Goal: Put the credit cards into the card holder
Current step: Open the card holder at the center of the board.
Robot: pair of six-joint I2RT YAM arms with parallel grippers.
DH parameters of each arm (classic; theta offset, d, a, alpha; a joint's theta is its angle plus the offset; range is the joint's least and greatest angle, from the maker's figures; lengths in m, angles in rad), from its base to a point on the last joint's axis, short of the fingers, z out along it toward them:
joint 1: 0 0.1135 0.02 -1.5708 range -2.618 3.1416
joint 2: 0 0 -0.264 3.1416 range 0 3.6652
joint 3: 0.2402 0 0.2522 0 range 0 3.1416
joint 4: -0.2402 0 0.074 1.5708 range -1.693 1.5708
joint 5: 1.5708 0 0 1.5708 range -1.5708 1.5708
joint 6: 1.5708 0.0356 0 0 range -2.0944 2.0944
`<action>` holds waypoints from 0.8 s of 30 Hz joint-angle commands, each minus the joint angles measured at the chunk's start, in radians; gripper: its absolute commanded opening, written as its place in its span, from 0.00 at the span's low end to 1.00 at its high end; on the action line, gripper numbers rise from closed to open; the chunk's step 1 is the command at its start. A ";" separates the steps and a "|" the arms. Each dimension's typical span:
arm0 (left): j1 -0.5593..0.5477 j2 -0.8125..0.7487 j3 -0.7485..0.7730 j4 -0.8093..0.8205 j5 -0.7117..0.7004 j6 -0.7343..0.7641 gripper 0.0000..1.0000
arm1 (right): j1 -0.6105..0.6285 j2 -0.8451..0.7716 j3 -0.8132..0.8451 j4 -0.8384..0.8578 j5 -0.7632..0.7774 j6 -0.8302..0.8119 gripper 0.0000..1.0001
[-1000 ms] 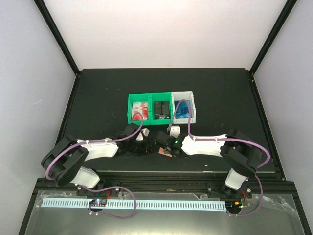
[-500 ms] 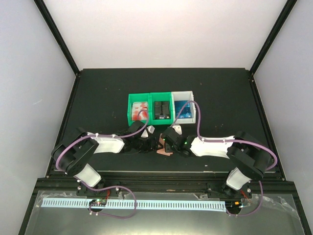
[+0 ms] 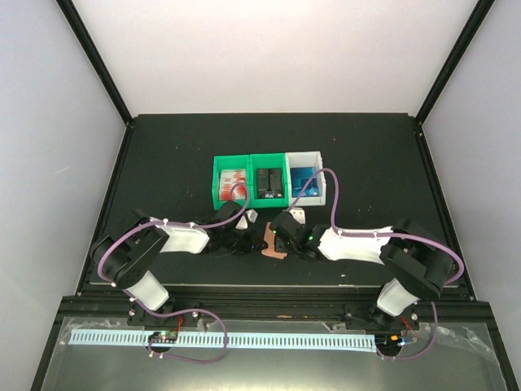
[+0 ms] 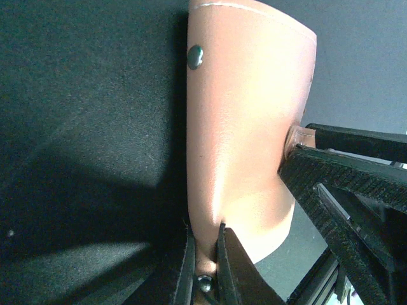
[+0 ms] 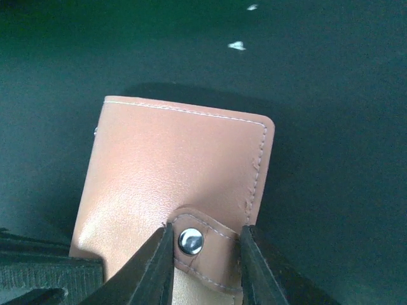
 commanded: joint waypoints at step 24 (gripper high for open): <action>-0.012 -0.030 -0.049 -0.146 -0.111 0.053 0.02 | -0.029 -0.067 0.024 -0.147 -0.015 0.015 0.41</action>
